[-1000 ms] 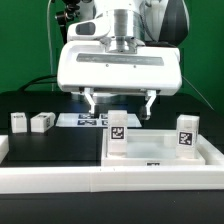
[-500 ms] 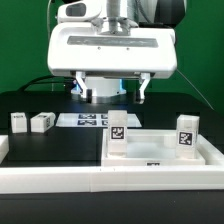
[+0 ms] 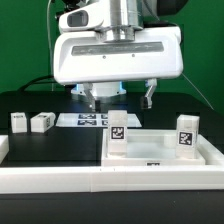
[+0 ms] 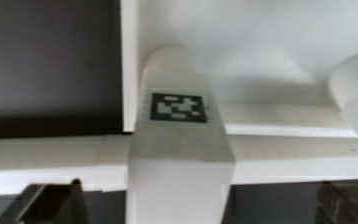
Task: Assemble square table
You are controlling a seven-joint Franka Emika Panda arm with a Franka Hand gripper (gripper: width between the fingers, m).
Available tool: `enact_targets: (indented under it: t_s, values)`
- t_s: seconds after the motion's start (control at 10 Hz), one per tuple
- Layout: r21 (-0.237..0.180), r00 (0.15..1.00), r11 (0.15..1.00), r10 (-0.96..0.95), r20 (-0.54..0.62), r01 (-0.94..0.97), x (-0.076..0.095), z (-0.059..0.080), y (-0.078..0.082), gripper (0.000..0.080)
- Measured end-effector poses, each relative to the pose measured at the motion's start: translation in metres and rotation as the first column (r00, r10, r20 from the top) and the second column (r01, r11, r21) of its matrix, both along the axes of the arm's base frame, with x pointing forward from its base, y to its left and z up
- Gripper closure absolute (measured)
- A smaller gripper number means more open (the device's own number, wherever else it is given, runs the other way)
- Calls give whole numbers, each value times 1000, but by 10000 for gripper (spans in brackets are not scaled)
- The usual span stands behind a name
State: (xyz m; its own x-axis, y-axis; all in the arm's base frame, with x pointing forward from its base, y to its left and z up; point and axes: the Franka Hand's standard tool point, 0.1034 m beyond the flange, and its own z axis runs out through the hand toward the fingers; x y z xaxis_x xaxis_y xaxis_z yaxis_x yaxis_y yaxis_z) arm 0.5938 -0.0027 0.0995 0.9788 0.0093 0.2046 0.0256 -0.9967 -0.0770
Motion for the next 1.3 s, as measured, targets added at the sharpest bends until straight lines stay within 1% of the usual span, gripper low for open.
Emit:
enact_targets:
  t_s: [0.1,0.2,0.3,0.5,0.6,0.9,1.2,1.3]
  values:
    - [22,996,1000,14,-88,-12,-4,-3,2,151]
    - [34,988,999,33,-154,-28,0,-1,1,151]
    - [36,986,999,33,-162,-27,6,0,-3,151]
    - [33,986,999,26,-165,-21,6,-3,-7,151]
    - [32,985,999,24,-170,-19,5,-7,-8,151]
    - [26,986,999,24,-164,-20,2,-14,-9,151]
    - [21,989,999,28,-147,-25,5,-13,-8,151]
    - [22,989,999,27,-147,-24,5,-13,-8,244]
